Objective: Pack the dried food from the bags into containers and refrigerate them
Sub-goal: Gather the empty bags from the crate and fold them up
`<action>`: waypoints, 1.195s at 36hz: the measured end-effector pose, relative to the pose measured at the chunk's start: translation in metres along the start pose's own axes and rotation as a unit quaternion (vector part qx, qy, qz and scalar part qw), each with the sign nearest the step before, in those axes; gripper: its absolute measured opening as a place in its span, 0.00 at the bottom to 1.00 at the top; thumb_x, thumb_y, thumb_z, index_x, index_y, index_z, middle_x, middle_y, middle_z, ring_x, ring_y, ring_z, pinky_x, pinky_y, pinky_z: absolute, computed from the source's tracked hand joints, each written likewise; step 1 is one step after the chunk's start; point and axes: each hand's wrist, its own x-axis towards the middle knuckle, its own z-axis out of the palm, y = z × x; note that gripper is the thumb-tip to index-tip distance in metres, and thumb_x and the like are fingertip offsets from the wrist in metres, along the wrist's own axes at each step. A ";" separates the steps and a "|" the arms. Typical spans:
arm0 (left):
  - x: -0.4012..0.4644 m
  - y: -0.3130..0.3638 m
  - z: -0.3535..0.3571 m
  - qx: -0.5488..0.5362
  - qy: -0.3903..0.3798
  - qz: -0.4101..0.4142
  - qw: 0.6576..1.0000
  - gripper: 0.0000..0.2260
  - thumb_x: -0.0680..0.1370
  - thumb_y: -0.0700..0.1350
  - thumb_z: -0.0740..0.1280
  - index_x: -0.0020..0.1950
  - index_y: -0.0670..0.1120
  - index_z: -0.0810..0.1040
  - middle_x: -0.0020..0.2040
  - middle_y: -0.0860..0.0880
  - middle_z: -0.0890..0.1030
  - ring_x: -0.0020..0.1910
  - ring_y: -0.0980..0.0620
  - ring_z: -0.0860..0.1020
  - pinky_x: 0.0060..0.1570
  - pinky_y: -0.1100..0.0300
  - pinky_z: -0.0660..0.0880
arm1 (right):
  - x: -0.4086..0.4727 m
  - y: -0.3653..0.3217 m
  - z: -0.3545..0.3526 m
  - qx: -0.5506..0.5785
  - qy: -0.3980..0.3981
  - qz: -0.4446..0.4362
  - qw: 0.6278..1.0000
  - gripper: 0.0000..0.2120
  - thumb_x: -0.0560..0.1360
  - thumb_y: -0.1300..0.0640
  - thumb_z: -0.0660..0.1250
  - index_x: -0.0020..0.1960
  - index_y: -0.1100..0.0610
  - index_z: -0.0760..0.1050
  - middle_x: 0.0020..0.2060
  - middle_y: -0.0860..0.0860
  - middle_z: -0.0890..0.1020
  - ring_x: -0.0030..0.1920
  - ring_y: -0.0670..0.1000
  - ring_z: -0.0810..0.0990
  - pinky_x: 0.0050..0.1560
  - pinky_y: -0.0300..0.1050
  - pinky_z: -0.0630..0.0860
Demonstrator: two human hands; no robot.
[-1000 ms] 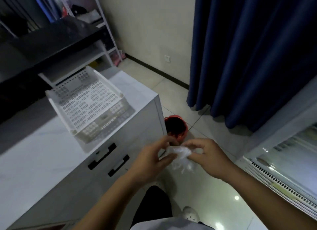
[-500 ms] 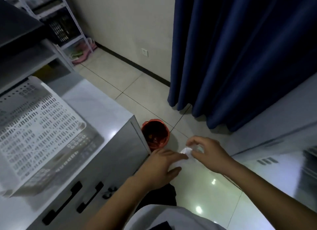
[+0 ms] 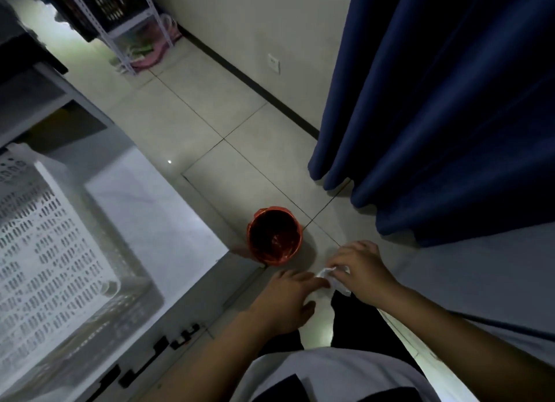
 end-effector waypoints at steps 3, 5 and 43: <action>0.029 -0.002 -0.010 0.018 -0.006 -0.037 0.999 0.23 0.80 0.49 0.64 0.75 0.58 0.67 0.69 0.46 0.74 0.68 0.45 0.69 0.70 0.49 0.63 | 0.038 0.018 -0.013 0.006 -0.023 -0.027 0.999 0.07 0.76 0.53 0.70 0.53 0.46 0.83 0.52 0.45 0.82 0.61 0.49 0.72 0.58 0.39 0.51; 0.047 -0.001 -0.018 0.029 -0.011 -0.065 0.997 0.24 0.80 0.49 0.64 0.76 0.58 0.66 0.72 0.46 0.72 0.70 0.44 0.67 0.71 0.49 0.61 | 0.062 0.030 -0.021 0.018 -0.050 -0.039 0.998 0.07 0.77 0.53 0.69 0.53 0.46 0.82 0.52 0.44 0.81 0.61 0.49 0.72 0.58 0.39 0.52; 0.310 -0.290 0.196 -0.195 -0.031 -0.477 0.856 0.28 0.79 0.52 0.63 0.78 0.54 0.61 0.69 0.42 0.73 0.64 0.38 0.74 0.63 0.45 0.70 | 0.316 0.241 0.239 -0.082 -0.260 0.105 0.956 0.35 0.76 0.29 0.50 0.79 0.44 0.55 0.80 0.52 0.57 0.78 0.55 0.55 0.74 0.61 0.53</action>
